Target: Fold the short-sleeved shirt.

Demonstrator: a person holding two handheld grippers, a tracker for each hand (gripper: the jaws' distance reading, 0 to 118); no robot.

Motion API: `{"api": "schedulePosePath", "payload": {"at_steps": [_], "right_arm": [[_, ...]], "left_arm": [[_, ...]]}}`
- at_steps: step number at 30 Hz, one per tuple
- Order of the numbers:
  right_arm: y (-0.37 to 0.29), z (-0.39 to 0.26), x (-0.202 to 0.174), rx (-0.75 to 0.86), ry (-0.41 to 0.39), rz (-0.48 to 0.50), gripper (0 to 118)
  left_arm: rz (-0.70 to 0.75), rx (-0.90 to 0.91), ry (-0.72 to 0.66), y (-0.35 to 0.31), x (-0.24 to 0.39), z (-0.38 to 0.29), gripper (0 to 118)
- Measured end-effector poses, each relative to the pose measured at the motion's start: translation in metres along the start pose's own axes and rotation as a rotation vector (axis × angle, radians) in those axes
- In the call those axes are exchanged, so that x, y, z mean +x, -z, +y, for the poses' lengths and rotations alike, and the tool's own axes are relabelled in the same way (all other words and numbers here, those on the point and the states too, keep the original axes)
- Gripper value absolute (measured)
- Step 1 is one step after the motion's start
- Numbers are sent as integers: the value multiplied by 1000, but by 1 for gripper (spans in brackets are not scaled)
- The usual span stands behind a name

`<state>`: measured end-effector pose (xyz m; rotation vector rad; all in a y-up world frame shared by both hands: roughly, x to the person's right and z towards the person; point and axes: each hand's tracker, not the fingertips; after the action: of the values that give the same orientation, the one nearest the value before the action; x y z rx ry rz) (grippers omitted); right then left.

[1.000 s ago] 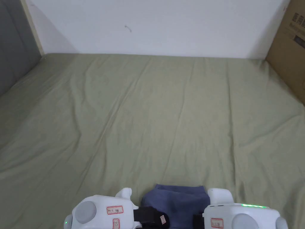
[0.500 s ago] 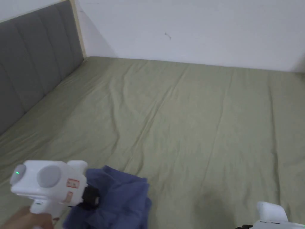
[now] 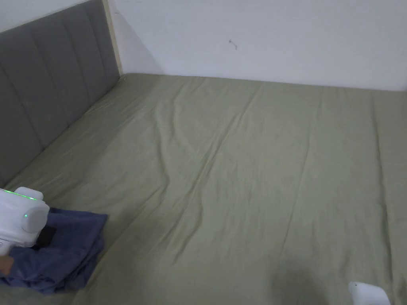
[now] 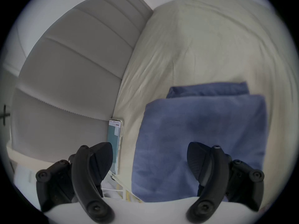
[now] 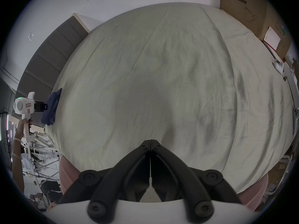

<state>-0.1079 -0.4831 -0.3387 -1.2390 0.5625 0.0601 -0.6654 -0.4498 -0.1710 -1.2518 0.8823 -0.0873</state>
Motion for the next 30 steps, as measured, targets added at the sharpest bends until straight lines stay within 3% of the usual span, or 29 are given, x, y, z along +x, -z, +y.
{"api": "schedulePosePath", "payload": {"at_steps": [1,2,4,5,12,18,24,30], "right_arm": [[-1,0,2,1,5,0,0],[-2,0,4,4,10,1,0],[-7,-1,8,14,17,1,0],[-9,-1,11,20,20,3,0],[-29,-7,29,71,63,22,0],[-68,-12,39,199,75,13,0],[-115,-4,33,356,12,-44,0],[-169,10,8,588,-89,-215,0]], "left_arm": [[-41,4,-34,-5,-3,2,93],[-107,0,-66,-15,-3,1,77],[-263,9,-108,-36,-2,0,7],[-306,34,-135,-48,0,-2,0],[-522,227,-134,-152,58,-32,0],[-557,371,-157,-219,108,-67,0],[-505,575,-154,-286,139,-82,0],[-449,750,-242,-346,153,-79,0]]}}
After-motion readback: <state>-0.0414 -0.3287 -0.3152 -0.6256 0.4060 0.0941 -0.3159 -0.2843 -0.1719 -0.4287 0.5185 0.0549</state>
